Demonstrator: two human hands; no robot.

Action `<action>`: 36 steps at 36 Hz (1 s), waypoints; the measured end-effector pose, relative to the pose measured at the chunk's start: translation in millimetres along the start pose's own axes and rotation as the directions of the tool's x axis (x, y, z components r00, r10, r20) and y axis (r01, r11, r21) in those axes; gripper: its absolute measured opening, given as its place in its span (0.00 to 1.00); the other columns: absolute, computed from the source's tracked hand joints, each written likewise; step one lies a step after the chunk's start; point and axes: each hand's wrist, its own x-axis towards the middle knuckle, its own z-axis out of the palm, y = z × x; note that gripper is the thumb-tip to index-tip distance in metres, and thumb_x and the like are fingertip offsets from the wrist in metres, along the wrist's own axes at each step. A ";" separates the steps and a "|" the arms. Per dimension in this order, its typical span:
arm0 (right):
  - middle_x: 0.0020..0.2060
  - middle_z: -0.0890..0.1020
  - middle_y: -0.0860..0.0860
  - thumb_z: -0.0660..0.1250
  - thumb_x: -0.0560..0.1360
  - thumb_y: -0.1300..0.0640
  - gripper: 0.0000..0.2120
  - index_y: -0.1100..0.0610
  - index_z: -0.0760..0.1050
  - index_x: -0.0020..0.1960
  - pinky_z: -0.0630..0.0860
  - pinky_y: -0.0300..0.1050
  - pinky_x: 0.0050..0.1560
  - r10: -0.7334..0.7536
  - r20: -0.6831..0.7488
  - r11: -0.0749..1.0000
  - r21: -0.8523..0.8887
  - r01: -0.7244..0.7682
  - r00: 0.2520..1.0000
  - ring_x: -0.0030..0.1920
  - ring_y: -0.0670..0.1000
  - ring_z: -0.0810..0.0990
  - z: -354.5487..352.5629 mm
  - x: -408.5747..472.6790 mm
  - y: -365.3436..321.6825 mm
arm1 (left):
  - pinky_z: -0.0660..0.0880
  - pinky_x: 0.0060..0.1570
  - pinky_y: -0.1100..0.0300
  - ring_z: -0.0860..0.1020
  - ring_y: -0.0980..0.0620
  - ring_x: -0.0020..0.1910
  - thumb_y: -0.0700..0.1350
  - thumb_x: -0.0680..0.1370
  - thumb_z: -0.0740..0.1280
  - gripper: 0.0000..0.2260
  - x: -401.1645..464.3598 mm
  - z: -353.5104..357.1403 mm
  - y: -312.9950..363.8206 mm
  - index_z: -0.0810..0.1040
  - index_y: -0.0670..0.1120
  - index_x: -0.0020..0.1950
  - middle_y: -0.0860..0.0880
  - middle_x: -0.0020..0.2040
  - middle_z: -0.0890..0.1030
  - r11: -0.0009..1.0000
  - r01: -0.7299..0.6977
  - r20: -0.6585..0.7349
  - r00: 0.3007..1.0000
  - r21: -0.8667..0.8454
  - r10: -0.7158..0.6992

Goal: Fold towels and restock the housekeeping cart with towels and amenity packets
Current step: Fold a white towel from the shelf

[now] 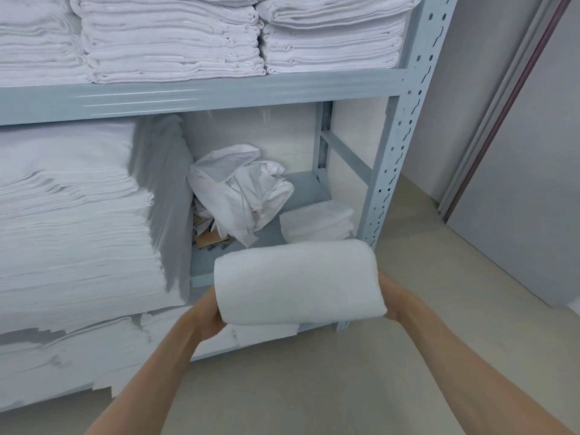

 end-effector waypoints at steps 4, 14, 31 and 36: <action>0.45 0.87 0.42 0.63 0.76 0.51 0.11 0.41 0.82 0.53 0.80 0.38 0.38 -0.022 -0.012 1.000 0.000 0.022 1.000 0.44 0.43 0.86 3.1 -0.3 12.7 | 0.81 0.33 0.52 0.86 0.45 0.42 0.55 0.72 0.68 0.11 8.6 -7.5 -10.6 0.87 0.55 0.48 0.45 0.47 0.87 0.999 0.018 -0.022 1.000 -0.039 -0.019; 0.54 0.85 0.52 0.55 0.81 0.39 0.21 0.47 0.83 0.58 0.81 0.49 0.42 0.027 -0.107 0.953 0.304 0.007 0.994 0.47 0.53 0.85 -40.9 45.7 22.2 | 0.79 0.45 0.47 0.83 0.39 0.50 0.54 0.79 0.57 0.19 69.6 -4.0 -12.3 0.84 0.49 0.58 0.37 0.62 0.81 0.974 0.058 -0.086 0.993 -0.218 -0.078; 0.63 0.80 0.58 0.69 0.74 0.66 0.23 0.61 0.71 0.69 0.82 0.57 0.53 0.192 0.078 0.971 0.130 -0.201 0.978 0.61 0.60 0.80 -152.8 194.2 -63.3 | 0.80 0.57 0.43 0.82 0.45 0.59 0.54 0.73 0.75 0.23 222.8 45.7 19.2 0.77 0.50 0.66 0.47 0.60 0.84 0.997 0.049 -0.230 0.971 -0.065 -0.063; 0.61 0.80 0.55 0.67 0.78 0.63 0.21 0.58 0.69 0.71 0.82 0.50 0.45 0.119 -0.111 0.992 -0.032 -0.123 0.987 0.57 0.56 0.80 -167.1 237.9 -87.8 | 0.80 0.56 0.43 0.82 0.45 0.58 0.57 0.77 0.70 0.18 270.5 58.3 29.8 0.78 0.51 0.64 0.48 0.58 0.85 0.993 0.107 -0.338 0.934 -0.038 -0.114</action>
